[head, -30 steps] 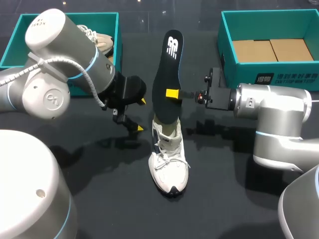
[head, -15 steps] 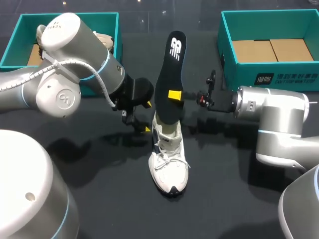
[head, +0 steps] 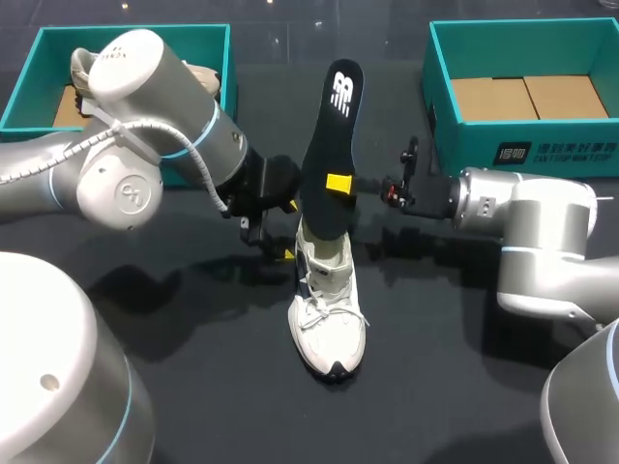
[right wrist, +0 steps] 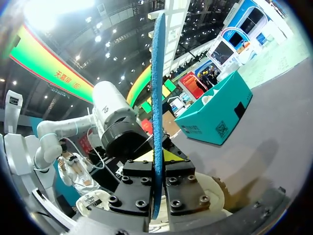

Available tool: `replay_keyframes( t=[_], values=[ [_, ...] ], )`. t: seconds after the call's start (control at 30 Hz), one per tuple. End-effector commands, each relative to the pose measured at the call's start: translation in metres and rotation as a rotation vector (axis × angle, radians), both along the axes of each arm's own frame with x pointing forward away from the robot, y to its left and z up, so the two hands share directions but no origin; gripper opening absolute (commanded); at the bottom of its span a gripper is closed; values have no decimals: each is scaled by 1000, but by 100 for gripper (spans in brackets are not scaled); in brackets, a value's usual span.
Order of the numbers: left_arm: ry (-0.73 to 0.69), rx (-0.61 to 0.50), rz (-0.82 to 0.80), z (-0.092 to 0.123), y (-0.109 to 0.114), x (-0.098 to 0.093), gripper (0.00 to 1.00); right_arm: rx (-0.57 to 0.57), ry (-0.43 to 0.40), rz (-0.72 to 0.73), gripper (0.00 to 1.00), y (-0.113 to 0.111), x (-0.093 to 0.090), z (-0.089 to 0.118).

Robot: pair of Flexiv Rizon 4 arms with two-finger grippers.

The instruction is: Take the shoe out of the shoebox, open the shoe tongue, remove and reinsert the insole, then place the shoe into the shoebox

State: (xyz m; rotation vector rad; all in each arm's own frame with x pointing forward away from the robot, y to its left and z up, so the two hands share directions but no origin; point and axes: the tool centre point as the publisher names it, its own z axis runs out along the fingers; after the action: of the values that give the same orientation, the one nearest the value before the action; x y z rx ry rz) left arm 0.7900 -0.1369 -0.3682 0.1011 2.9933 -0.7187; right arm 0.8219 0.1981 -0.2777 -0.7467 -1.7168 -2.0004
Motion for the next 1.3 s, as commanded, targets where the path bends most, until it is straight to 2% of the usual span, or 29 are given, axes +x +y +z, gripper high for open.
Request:
replay_keyframes(
  t=[0.03, 0.2, 0.63, 1.03, 1.2, 1.3],
  values=[
    [-9, 0, 0, -2, -4, 1, 100, 2, -8, 25, 0, 5, 6, -1],
    [-20, 7, -7, -1, -6, 3, 100, -6, -17, 36, 0, 9, 10, 2],
    [7, -2, -47, 0, -4, 9, 100, -10, -20, -13, 0, 5, 21, -8],
    [7, -2, -47, 0, -4, 9, 100, 0, -68, -61, 0, 3, 12, -16],
    [7, -2, -47, 0, -4, 9, 100, 0, -133, -81, 0, 5, 6, -19],
    [7, -2, -47, 0, -4, 9, 100, 0, -133, -81, 0, 5, 6, -19]
  ],
)
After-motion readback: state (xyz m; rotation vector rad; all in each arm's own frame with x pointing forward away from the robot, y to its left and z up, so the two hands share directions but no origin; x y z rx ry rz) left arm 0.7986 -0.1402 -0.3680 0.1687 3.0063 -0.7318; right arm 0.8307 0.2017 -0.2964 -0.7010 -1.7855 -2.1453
